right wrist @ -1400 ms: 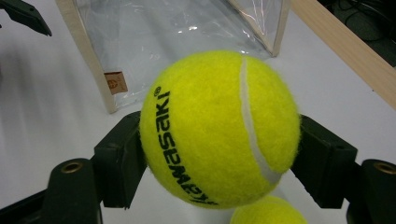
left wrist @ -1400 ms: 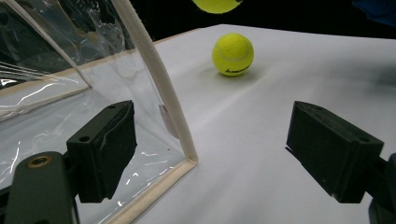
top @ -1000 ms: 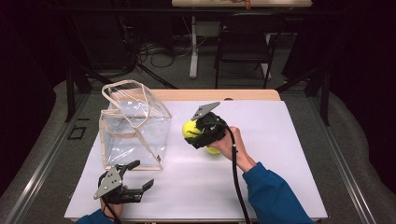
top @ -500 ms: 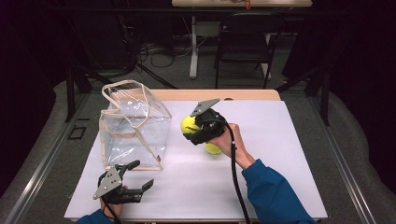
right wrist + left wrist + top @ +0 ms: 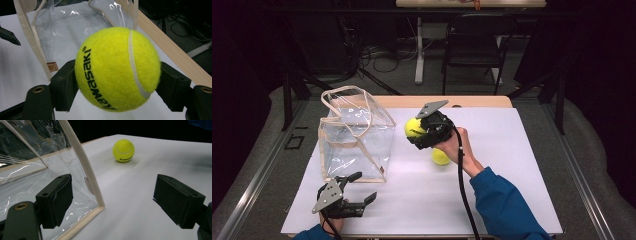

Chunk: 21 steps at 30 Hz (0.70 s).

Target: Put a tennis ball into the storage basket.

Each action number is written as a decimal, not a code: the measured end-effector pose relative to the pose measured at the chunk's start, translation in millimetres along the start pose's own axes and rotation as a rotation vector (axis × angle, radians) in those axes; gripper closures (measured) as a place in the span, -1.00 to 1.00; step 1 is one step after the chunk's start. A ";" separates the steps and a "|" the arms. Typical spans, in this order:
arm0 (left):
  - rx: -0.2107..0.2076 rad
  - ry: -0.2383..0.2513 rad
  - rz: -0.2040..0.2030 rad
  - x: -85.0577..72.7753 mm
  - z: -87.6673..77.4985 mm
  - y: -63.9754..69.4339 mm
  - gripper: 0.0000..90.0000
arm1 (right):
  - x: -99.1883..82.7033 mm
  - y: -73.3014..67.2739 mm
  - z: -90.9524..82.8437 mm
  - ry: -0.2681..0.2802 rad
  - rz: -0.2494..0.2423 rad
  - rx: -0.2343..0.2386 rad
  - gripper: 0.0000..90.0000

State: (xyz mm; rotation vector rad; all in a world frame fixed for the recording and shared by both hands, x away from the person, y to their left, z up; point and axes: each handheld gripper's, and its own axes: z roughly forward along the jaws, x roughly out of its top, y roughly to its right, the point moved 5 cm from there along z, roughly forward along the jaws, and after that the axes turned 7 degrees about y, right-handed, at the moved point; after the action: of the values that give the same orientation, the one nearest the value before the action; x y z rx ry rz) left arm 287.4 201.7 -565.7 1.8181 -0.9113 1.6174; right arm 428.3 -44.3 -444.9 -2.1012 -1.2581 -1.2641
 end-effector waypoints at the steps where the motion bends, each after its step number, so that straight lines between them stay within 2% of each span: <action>1: 0.000 0.000 0.001 0.0 0.0 0.0 -0.65 | 0.5 0.4 0.1 0.000 -0.002 0.000 -0.43; 21: -0.004 0.002 0.001 0.1 0.4 0.4 -0.65 | 13.3 3.4 1.1 0.020 -0.003 -0.004 -0.43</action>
State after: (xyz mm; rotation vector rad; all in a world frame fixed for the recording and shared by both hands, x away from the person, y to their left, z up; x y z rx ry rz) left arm 287.4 201.1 -565.7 1.8130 -0.9144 1.6165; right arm 434.3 -38.7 -433.8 -2.0850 -1.2519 -1.2868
